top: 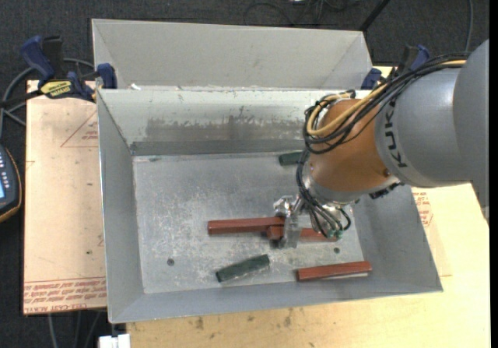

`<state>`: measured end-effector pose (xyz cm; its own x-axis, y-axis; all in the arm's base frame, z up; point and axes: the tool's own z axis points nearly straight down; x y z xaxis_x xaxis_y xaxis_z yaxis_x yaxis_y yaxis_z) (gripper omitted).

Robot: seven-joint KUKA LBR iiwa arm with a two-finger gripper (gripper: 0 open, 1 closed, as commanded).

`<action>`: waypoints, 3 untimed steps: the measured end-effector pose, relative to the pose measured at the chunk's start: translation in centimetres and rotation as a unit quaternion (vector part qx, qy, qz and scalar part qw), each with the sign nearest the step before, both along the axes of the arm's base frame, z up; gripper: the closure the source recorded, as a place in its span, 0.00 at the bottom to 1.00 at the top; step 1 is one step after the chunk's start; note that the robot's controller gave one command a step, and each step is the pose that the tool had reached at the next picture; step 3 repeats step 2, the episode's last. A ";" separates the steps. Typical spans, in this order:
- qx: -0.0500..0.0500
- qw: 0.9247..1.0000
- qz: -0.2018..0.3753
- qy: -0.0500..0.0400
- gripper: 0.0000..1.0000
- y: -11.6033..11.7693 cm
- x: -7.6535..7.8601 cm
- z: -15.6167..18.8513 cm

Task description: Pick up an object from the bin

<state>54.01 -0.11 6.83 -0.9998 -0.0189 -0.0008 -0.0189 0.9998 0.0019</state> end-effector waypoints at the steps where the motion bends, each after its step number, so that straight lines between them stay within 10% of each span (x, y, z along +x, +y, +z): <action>1: -0.001 1.000 -0.001 -0.004 1.00 0.0 0.2 8.5; 3: -0.001 1.000 -0.002 -0.003 1.00 0.1 0.4 11.9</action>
Offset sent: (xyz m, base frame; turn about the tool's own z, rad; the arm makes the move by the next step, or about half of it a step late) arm -0.0003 -0.0001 0.0810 0.0000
